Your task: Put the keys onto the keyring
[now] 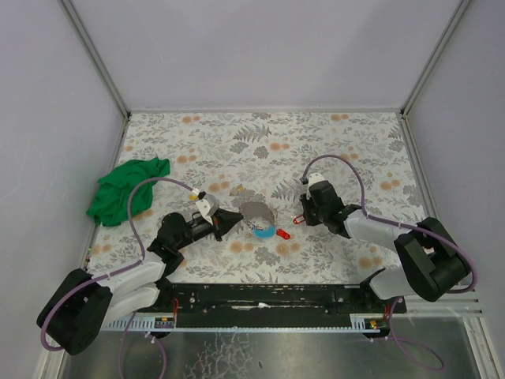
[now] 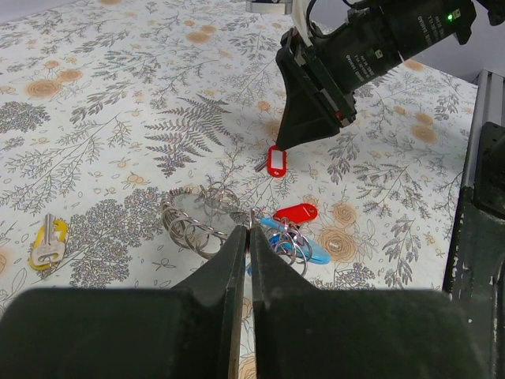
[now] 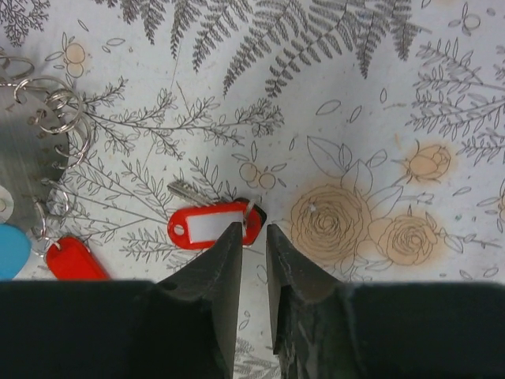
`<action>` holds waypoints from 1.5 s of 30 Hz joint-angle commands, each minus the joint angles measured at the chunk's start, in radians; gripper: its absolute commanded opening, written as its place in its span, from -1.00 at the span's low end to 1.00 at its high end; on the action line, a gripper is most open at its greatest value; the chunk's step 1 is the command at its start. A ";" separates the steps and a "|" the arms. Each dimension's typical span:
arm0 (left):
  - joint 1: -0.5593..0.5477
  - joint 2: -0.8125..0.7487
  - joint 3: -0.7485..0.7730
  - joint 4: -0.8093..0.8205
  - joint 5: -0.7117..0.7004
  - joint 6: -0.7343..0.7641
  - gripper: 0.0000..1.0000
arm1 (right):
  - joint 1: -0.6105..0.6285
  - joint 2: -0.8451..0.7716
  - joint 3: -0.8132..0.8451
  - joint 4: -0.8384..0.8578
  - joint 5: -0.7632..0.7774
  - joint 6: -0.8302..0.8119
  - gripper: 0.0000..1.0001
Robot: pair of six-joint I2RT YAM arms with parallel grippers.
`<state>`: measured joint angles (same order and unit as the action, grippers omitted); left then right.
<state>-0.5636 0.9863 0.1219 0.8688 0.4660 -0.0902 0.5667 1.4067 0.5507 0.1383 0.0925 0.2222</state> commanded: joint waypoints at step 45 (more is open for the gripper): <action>0.004 0.003 0.032 0.056 -0.009 -0.002 -1.00 | 0.095 0.378 0.599 -0.708 0.228 0.033 -0.47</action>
<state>-0.5636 0.9882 0.1219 0.8677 0.4629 -0.0929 0.6529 1.8343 1.1580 -0.5449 0.2691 0.2508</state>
